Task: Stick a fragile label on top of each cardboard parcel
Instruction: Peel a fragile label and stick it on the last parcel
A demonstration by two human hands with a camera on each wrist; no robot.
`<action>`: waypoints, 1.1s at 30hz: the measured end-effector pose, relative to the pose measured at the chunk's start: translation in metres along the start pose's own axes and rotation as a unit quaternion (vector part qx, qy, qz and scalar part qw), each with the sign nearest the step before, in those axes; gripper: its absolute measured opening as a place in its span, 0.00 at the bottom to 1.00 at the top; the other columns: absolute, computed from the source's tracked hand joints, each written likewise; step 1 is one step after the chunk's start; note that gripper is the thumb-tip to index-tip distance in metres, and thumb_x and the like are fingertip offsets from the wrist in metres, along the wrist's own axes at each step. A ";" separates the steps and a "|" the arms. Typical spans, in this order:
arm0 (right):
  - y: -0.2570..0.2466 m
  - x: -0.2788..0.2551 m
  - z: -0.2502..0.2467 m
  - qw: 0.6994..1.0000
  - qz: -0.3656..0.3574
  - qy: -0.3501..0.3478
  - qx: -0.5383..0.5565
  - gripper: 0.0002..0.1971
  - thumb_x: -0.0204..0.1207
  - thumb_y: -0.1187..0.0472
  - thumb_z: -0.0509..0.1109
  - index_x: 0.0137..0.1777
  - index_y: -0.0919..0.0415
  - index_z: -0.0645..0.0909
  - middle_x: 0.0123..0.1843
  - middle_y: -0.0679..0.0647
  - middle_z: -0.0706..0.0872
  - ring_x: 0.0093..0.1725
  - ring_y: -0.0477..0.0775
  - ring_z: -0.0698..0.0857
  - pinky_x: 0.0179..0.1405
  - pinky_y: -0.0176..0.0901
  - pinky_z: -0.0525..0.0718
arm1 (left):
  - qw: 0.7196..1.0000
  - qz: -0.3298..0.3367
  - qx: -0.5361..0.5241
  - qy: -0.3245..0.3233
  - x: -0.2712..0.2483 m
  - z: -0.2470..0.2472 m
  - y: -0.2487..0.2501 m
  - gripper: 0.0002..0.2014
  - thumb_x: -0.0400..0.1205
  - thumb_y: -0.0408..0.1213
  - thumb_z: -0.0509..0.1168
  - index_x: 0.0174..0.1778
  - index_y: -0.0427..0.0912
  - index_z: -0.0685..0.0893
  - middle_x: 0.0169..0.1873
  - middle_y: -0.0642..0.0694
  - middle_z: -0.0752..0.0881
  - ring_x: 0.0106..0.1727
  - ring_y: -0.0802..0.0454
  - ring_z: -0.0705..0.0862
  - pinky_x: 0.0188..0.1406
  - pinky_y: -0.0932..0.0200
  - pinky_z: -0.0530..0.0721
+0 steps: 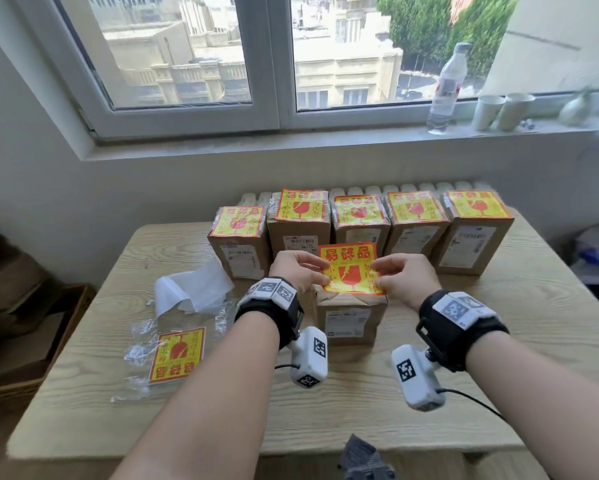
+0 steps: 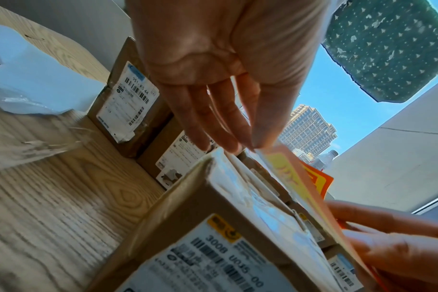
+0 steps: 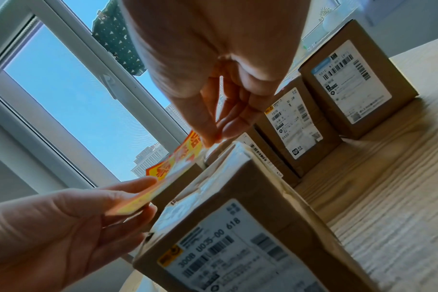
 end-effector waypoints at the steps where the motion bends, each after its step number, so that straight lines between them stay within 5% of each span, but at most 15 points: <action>1: 0.001 -0.001 0.001 1.000 0.001 -0.005 -0.002 0.13 0.70 0.72 0.76 0.48 0.53 0.88 0.49 0.53 0.89 0.51 0.52 0.88 0.50 0.44 0.88 | 1.000 -0.001 0.004 0.003 0.001 0.000 -0.001 0.12 0.69 0.26 0.78 0.44 0.45 0.91 0.44 0.49 0.91 0.46 0.55 0.88 0.35 0.62 0.83; 8: 0.003 -0.005 0.010 0.999 0.005 -0.020 -0.044 0.13 0.72 0.69 0.76 0.55 0.57 0.88 0.51 0.53 0.88 0.49 0.50 0.86 0.34 0.31 0.80 | 0.998 0.009 0.064 -0.024 0.002 0.005 -0.009 0.17 0.66 0.31 0.81 0.49 0.47 0.89 0.47 0.47 0.88 0.49 0.52 0.87 0.45 0.57 0.89; 17: 0.006 -0.007 0.004 0.995 -0.021 0.008 -0.093 0.14 0.70 0.67 0.77 0.56 0.56 0.89 0.52 0.53 0.90 0.50 0.49 0.87 0.53 0.44 0.87 | 0.992 0.029 0.124 0.011 0.001 0.009 -0.008 0.21 0.63 0.37 0.84 0.50 0.54 0.88 0.43 0.56 0.88 0.48 0.57 0.87 0.52 0.53 0.88; 28: 0.006 -0.010 0.006 0.994 -0.029 0.023 -0.103 0.14 0.71 0.66 0.77 0.57 0.56 0.88 0.53 0.53 0.90 0.51 0.49 0.87 0.56 0.45 0.87 | 0.984 0.040 0.162 0.054 -0.002 0.009 -0.010 0.19 0.67 0.39 0.82 0.52 0.54 0.88 0.40 0.58 0.88 0.44 0.61 0.86 0.42 0.63 0.86; 33: 0.005 -0.011 0.007 0.993 -0.030 0.027 -0.111 0.14 0.71 0.66 0.77 0.57 0.57 0.88 0.53 0.54 0.90 0.51 0.51 0.87 0.56 0.46 0.87 | 0.982 0.039 0.173 0.058 -0.002 0.010 -0.012 0.20 0.68 0.40 0.81 0.54 0.53 0.87 0.41 0.58 0.88 0.45 0.60 0.86 0.47 0.59 0.87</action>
Point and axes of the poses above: each hand's wrist, its own x-axis towards the middle knuckle, its own z-axis out of the palm, y = z × x, the point moved 8 cm from there along x, towards the middle knuckle
